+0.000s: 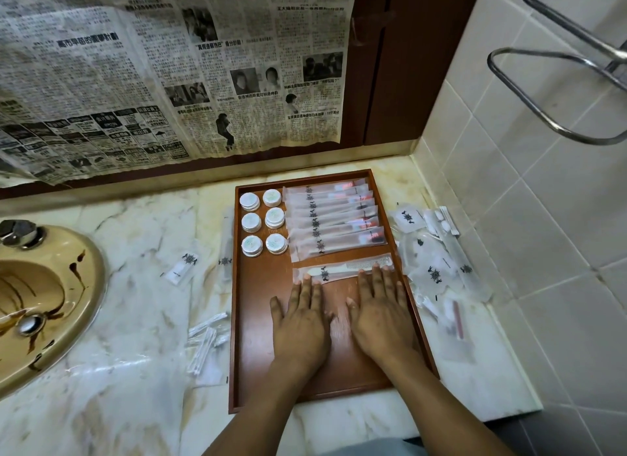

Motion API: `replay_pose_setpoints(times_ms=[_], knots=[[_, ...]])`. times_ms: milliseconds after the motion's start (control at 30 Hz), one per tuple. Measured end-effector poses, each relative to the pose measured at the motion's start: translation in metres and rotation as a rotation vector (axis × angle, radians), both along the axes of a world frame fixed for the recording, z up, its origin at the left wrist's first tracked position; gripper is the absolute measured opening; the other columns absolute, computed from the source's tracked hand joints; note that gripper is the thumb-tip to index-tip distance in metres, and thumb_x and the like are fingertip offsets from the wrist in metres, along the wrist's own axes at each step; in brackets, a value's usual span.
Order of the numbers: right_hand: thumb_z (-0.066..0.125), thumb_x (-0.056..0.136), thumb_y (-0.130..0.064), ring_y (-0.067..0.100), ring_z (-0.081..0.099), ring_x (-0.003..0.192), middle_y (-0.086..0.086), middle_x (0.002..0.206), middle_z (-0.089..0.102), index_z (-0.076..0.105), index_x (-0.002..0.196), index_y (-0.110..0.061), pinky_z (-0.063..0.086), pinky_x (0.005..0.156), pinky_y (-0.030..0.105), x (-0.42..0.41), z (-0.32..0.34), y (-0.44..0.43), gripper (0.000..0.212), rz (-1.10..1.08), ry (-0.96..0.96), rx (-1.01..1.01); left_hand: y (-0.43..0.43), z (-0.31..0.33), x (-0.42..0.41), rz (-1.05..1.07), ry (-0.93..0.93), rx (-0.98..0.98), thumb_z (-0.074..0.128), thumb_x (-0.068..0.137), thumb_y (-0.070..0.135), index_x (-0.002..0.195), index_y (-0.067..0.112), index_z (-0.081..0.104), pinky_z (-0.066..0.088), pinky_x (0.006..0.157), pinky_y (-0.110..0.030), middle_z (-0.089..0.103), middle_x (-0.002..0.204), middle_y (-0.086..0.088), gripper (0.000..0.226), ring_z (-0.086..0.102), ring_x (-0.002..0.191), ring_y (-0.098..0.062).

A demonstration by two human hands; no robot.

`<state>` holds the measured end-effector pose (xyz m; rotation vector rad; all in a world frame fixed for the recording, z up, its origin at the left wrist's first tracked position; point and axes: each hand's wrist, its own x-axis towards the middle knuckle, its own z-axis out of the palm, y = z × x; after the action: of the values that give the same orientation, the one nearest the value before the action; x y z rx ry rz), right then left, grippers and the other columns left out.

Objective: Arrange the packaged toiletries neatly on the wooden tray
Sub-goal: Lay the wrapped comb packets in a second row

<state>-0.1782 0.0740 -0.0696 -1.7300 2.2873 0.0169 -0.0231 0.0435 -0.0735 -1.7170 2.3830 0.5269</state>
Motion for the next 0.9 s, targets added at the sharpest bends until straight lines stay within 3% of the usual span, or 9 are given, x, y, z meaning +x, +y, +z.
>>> replay_pose_setpoints(times_ms=[900], knots=[[0.023,0.104,-0.049,0.022,-0.003,0.156,0.005,0.169,-0.003,0.006,0.161,-0.022,0.005,0.126,0.043,-0.0087,-0.0069,0.0005,0.065,0.032,-0.043,-0.007,-0.0016,0.0062,-0.0001,-0.005,-0.003,0.05,0.024,0.107,0.049,0.163,0.02,0.001,0.004,0.12,-0.065,-0.01,0.171,0.003,0.067,-0.006,0.158,-0.018]])
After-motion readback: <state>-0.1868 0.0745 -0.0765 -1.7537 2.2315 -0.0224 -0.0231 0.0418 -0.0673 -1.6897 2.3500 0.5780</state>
